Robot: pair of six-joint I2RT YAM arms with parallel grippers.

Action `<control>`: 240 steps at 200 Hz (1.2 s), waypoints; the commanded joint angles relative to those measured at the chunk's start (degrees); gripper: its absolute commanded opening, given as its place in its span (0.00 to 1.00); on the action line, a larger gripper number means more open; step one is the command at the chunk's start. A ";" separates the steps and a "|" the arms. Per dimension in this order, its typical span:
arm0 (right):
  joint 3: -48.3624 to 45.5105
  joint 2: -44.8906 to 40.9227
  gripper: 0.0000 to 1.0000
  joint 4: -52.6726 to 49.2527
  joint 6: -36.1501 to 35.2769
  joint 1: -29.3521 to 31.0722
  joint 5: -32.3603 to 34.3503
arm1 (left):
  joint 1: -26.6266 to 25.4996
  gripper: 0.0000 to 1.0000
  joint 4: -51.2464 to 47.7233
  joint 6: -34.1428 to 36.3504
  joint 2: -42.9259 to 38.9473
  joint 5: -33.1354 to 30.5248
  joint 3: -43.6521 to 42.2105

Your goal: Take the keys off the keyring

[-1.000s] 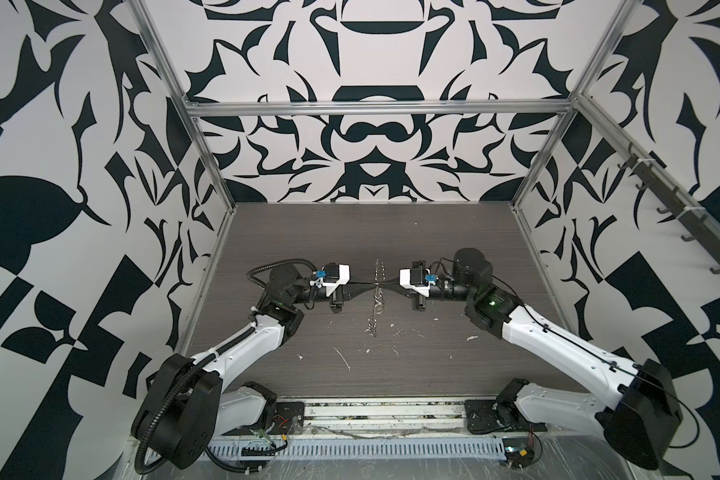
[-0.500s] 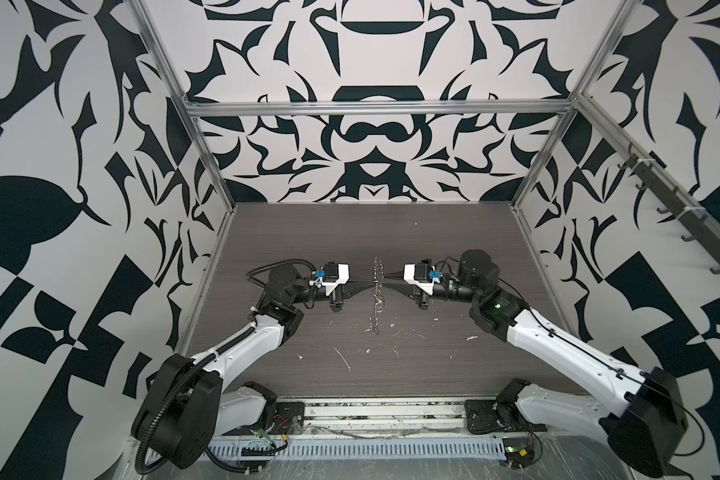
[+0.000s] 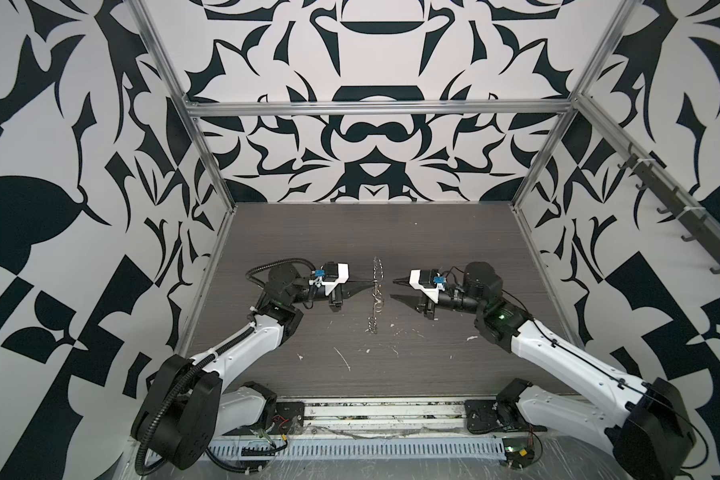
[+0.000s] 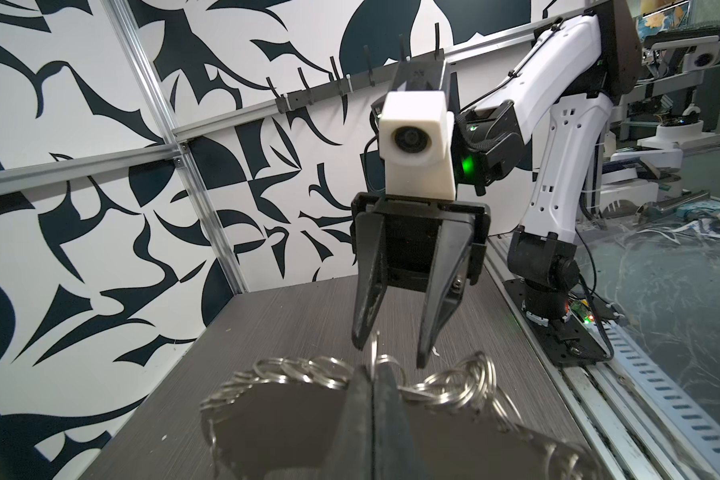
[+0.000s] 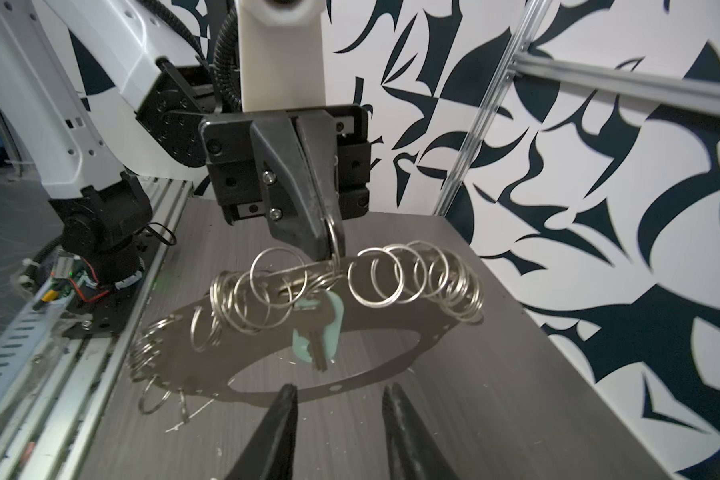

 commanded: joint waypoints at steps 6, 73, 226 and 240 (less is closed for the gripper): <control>-0.25 0.58 0.44 5.16 2.11 0.56 -1.20 | 0.29 0.00 1.27 -0.19 -0.56 0.80 0.75; -2.34 4.50 0.62 14.22 1.36 5.89 7.36 | 0.28 0.00 1.34 -0.19 -0.85 0.29 0.58; -3.89 8.26 0.50 23.97 -5.23 15.46 31.65 | 0.21 0.00 0.61 0.84 -2.13 -1.80 -0.21; -4.21 7.56 0.49 23.40 -5.23 15.45 31.58 | 0.29 0.00 0.11 1.18 -2.39 -1.99 -0.21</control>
